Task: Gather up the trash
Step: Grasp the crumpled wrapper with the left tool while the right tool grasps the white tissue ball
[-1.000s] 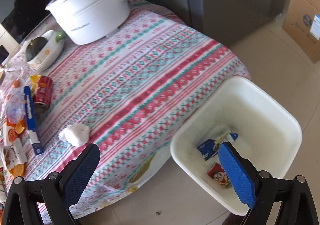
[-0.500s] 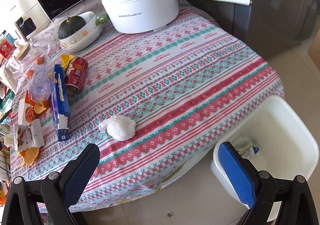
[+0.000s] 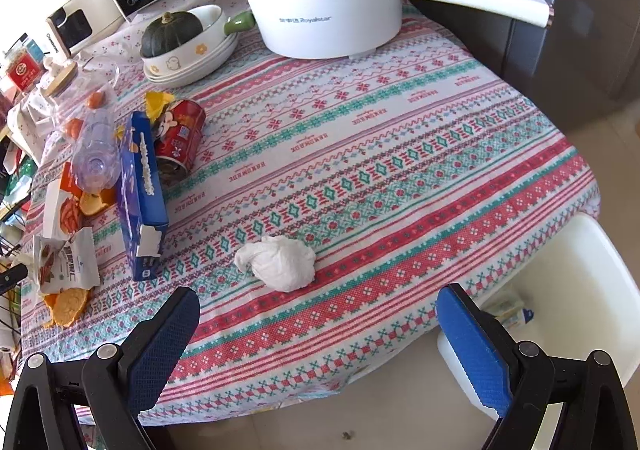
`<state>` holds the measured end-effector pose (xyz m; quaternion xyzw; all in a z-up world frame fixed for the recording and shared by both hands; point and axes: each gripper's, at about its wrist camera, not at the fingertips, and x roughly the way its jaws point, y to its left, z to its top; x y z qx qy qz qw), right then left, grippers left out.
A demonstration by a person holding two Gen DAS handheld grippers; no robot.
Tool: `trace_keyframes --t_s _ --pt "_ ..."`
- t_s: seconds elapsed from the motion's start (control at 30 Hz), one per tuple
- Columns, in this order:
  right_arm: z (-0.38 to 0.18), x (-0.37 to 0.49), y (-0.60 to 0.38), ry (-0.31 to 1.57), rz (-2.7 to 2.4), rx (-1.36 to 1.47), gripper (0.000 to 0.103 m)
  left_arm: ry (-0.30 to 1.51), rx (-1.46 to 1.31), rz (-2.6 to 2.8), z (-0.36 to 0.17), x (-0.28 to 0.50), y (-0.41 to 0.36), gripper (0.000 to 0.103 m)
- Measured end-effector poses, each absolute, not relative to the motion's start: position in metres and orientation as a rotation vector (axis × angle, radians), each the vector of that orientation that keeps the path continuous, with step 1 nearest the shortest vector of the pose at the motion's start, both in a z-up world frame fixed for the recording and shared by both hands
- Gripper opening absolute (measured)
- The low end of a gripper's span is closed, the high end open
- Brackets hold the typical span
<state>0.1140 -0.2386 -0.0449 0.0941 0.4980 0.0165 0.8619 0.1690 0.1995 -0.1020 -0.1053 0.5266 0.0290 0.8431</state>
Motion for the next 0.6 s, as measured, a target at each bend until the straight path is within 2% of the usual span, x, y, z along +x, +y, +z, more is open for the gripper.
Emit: trace_keyframes --t_s 0.17,0.23,0.27,0.33,0.4,0.6 --pt "-0.051 0.118 -0.230 1.060 0.041 0.192 0.098 1.151 -0.218 0.091 -0.121 0.179 0.201 0.051" --pt "-0.053 0.118 -0.226 1.066 0.045 0.186 0.098 1.154 -0.239 0.080 -0.123 0.180 0.200 0.044" --pt "-0.054 0.118 -0.225 1.068 0.046 0.183 0.098 1.154 -0.242 0.072 -0.123 0.181 0.199 0.037" --pt "-0.056 0.118 -0.224 1.073 0.047 0.178 0.098 1.145 -0.202 0.078 -0.120 0.182 0.193 0.034" --pt "-0.058 0.118 -0.223 1.076 0.045 0.173 0.098 1.135 -0.169 0.080 -0.115 0.181 0.190 0.023" --pt "-0.059 0.119 -0.225 1.078 0.042 0.176 0.098 1.105 -0.167 0.082 -0.099 0.169 0.191 0.022"
